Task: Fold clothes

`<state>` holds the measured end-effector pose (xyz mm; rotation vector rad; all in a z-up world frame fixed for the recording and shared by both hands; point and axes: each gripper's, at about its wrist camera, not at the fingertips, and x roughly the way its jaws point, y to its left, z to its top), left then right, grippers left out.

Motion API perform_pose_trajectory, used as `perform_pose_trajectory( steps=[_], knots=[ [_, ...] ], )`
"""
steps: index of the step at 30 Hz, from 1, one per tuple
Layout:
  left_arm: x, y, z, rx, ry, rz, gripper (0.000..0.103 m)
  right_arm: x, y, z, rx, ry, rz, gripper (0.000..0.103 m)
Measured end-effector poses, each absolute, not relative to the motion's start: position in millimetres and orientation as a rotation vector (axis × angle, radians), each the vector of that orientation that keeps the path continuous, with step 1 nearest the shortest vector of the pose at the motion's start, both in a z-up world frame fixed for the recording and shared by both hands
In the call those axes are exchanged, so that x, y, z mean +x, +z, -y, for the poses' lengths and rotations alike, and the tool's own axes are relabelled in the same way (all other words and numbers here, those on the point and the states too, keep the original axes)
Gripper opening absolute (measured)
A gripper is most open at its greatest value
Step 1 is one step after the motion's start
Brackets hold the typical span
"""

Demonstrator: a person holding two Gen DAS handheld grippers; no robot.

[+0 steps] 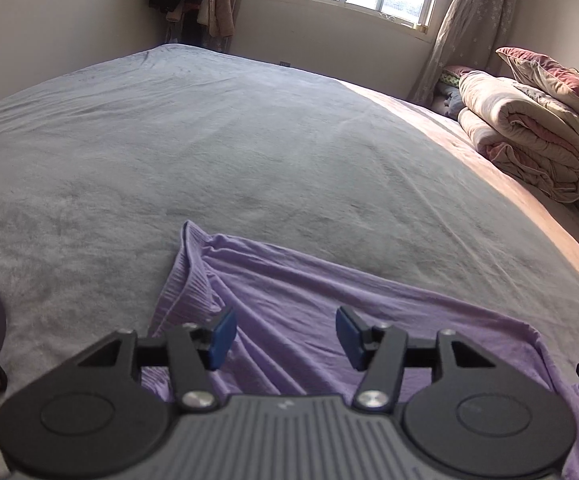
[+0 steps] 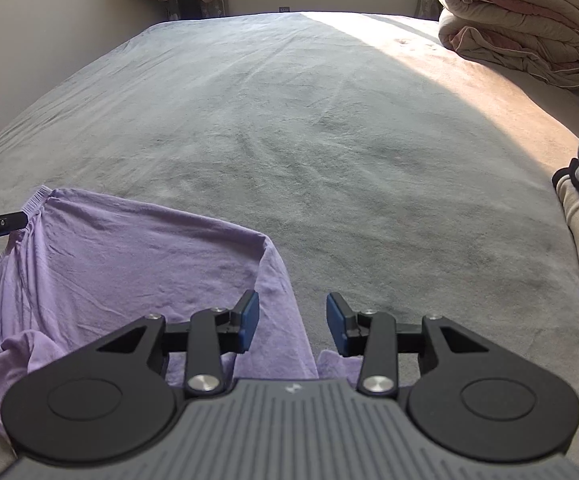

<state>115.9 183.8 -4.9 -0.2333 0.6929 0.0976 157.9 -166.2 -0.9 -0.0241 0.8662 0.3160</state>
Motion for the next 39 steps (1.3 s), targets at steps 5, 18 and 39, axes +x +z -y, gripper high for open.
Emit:
perform_pose_trajectory(
  steps=[5,18,39],
  knots=[
    [93,-5,-159,-0.243,0.039,-0.736,0.057,138,3,183,-0.023,0.332,-0.888,0.042],
    [28,-15,-95,-0.341,-0.177,-0.840,0.059,87,-1,202,-0.064,0.436,-0.981,0.042],
    [-9,-54,3,-0.088,-0.618,-0.793,0.020,110,49,190,-0.192,0.287,-0.858,0.004]
  ],
)
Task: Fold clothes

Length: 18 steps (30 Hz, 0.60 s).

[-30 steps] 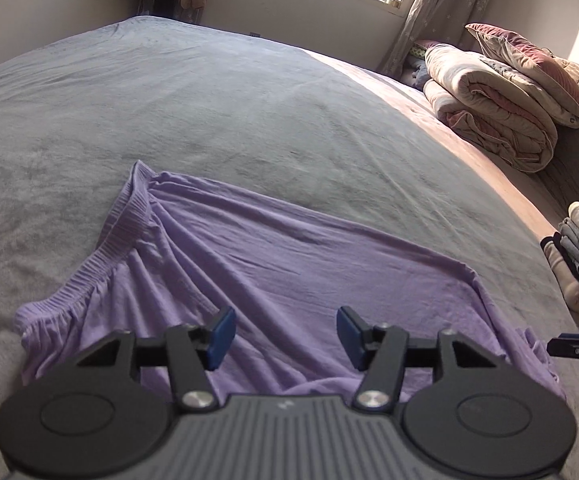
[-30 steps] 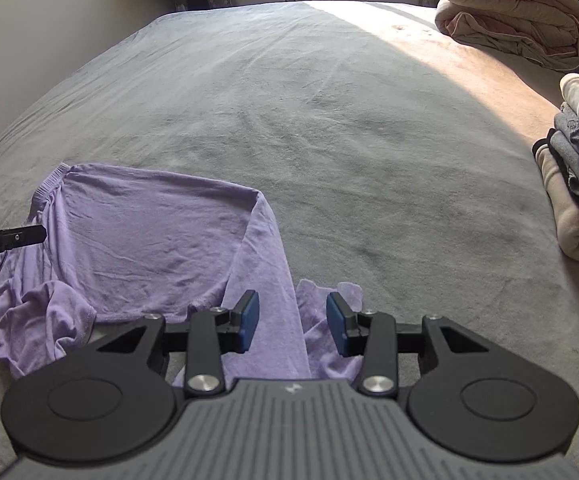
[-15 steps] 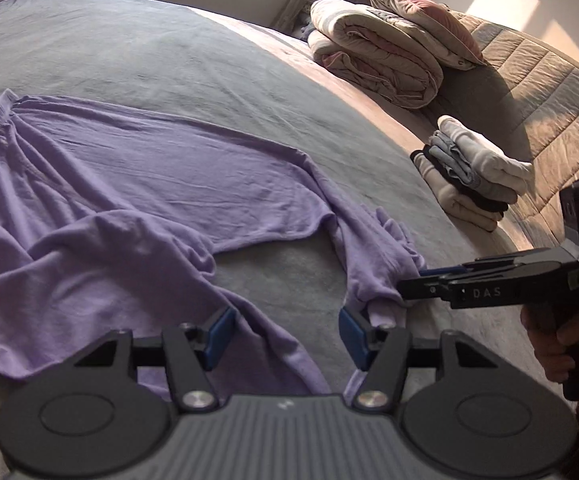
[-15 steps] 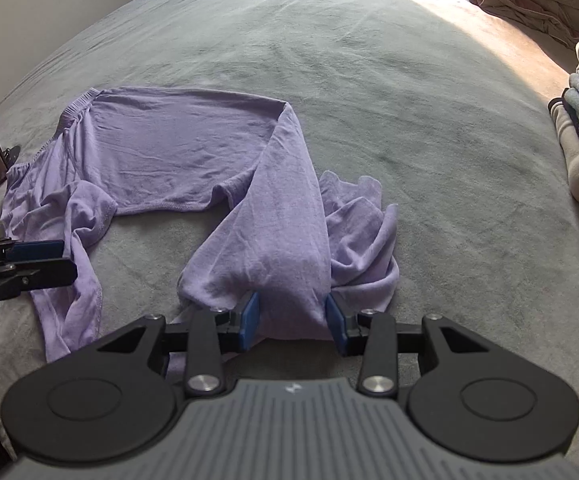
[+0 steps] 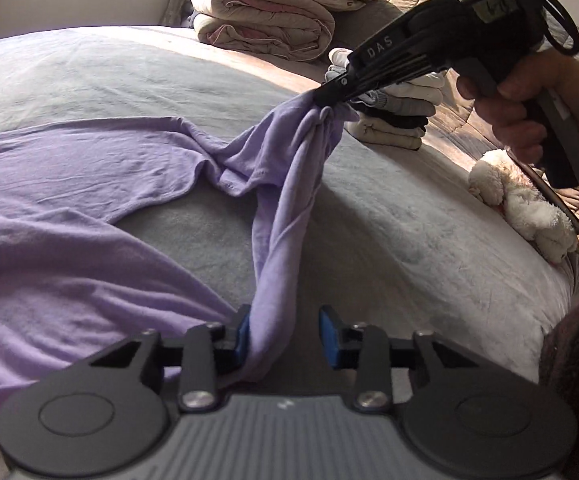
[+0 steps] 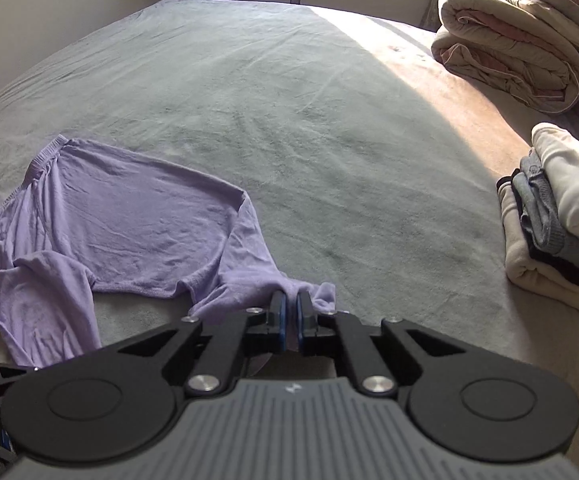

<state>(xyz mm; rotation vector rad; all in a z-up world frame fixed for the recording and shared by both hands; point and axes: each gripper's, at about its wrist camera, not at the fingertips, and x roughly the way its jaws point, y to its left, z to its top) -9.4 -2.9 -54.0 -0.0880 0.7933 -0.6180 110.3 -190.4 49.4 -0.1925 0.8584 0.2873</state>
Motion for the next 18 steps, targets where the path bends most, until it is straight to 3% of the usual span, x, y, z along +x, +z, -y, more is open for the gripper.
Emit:
perform_pose_trajectory(
  steps=[1,3,12,14,16,18],
  knots=[
    [-8,-54,1,-0.088,-0.612,-0.797,0.011,115,53,189,-0.201,0.274,-0.850,0.004],
    [-7,-54,-1,-0.087,-0.614,-0.801,0.009,124,57,186,-0.220,0.247,-0.836,0.004],
    [-10,-52,-7,-0.087,-0.646,-0.806,0.010,169,42,178,-0.261,0.116,-0.800,0.004],
    [-9,-50,-10,-0.098,-0.650,-0.815,0.015,179,39,181,-0.248,0.079,-0.794,0.004],
    [-9,-47,-14,-0.109,-0.651,-0.823,0.030,187,36,187,-0.206,0.052,-0.802,0.005],
    [-10,-44,-20,-0.117,-0.644,-0.817,0.037,187,32,194,-0.145,0.045,-0.819,0.007]
  ],
)
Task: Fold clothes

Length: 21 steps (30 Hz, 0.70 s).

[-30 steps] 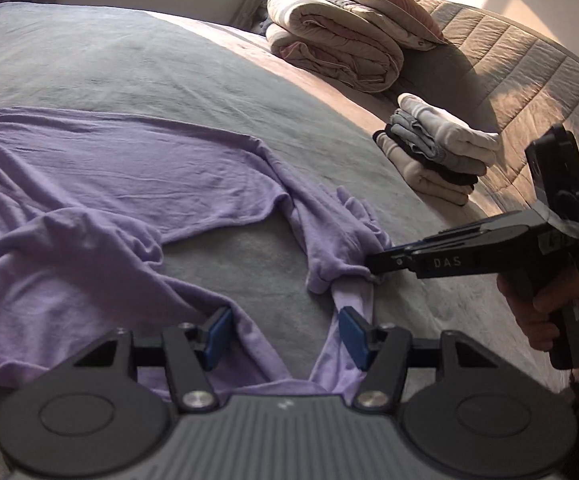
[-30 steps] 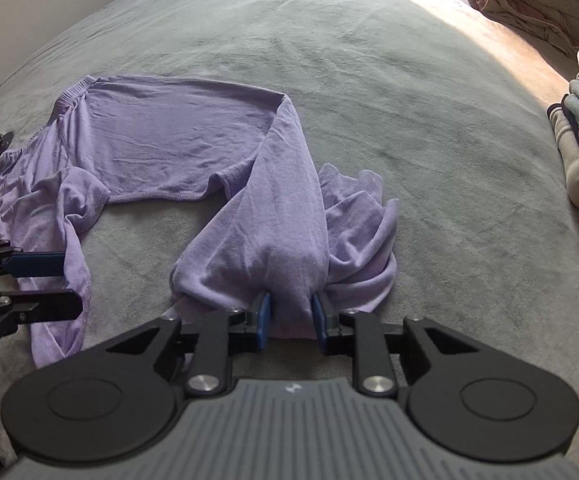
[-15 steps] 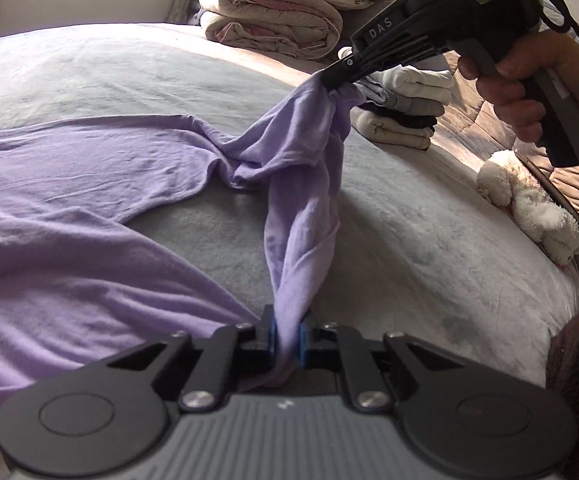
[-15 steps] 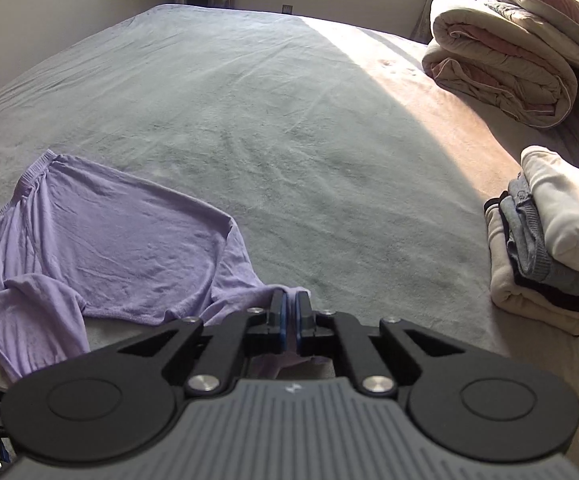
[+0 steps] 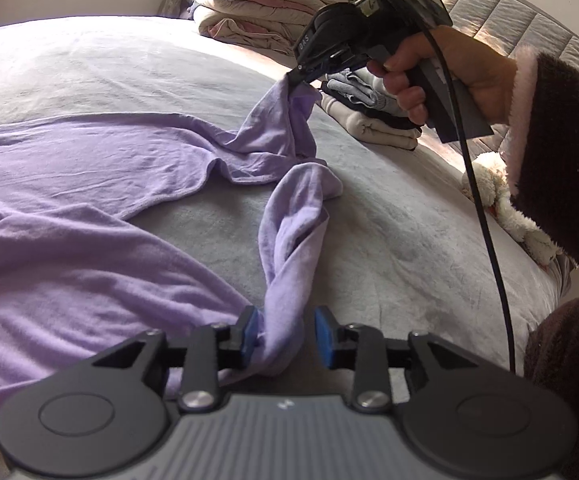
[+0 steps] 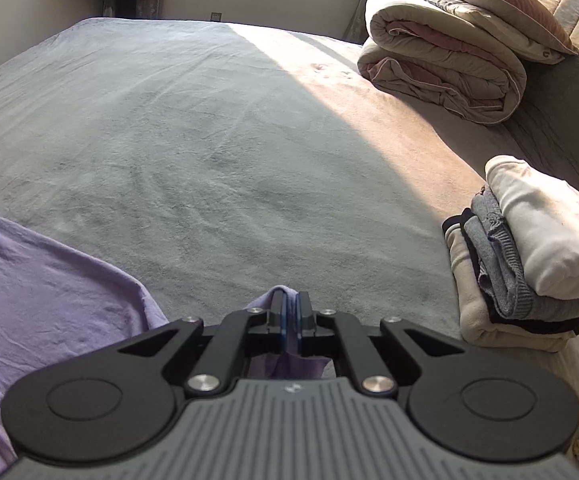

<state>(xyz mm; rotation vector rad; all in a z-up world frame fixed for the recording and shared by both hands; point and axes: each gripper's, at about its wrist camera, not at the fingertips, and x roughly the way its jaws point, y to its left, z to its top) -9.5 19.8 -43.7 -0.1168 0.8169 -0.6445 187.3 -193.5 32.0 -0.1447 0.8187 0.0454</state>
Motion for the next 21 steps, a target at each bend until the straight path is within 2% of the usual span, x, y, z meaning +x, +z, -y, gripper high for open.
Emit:
perform_pose_trajectory(
  steps=[2,5,6,7,9,21],
  knots=[
    [-10,-41,-27,-0.115,-0.629,-0.807,0.039,185,28,199,-0.092,0.043,-0.838,0.014],
    [-8,-38,-43,-0.130,-0.580,-0.802,0.042,177,24,206,-0.046,0.044,-0.870,0.015],
    [-8,-36,-48,-0.140,-0.563,-0.802,0.042,175,22,209,-0.030,0.045,-0.881,0.019],
    [-7,-35,-55,-0.158,-0.542,-0.799,0.042,171,21,211,-0.018,0.044,-0.888,0.028],
    [-5,-32,-69,-0.192,-0.499,-0.794,0.043,159,20,214,0.002,0.059,-0.888,0.040],
    [0,-11,-170,-0.341,-0.052,-0.766,0.044,82,6,209,0.161,0.185,-0.985,0.040]
  ],
)
